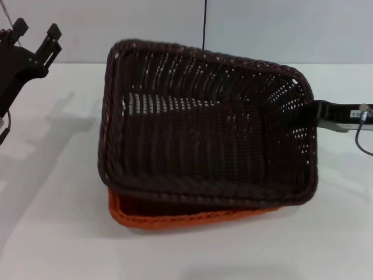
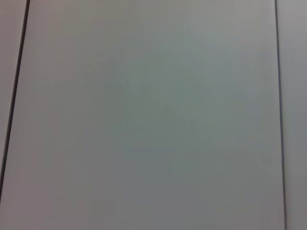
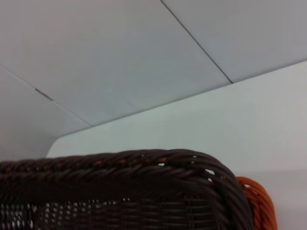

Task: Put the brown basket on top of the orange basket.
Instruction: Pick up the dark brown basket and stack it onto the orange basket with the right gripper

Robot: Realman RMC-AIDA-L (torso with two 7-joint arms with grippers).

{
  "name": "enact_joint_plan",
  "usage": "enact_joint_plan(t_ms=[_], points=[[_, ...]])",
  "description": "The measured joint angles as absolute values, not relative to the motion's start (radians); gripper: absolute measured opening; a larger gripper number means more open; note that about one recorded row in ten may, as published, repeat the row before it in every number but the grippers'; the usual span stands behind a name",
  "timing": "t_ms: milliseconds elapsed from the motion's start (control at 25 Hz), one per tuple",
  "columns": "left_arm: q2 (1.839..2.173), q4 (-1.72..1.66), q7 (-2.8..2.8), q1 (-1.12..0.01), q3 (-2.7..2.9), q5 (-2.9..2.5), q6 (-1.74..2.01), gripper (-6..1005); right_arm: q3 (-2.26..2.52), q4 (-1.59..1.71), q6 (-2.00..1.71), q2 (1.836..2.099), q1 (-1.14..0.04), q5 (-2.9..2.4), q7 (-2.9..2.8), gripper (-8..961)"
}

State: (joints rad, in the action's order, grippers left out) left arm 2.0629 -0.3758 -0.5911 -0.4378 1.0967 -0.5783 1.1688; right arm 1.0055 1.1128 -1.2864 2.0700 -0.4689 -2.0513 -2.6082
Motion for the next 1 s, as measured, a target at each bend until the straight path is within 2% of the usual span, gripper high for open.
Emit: enact_joint_plan(t_ms=[680,1000], points=[[2.067,-0.376,-0.602,-0.440,1.102,-0.578,1.172,712,0.990,1.224,-1.369,2.056,-0.471,-2.183,-2.576,153],[2.068,-0.376,-0.602,-0.440,1.099,-0.578,1.170,712,0.881,1.274,-1.375,2.068,-0.425,-2.050,-2.386,322]])
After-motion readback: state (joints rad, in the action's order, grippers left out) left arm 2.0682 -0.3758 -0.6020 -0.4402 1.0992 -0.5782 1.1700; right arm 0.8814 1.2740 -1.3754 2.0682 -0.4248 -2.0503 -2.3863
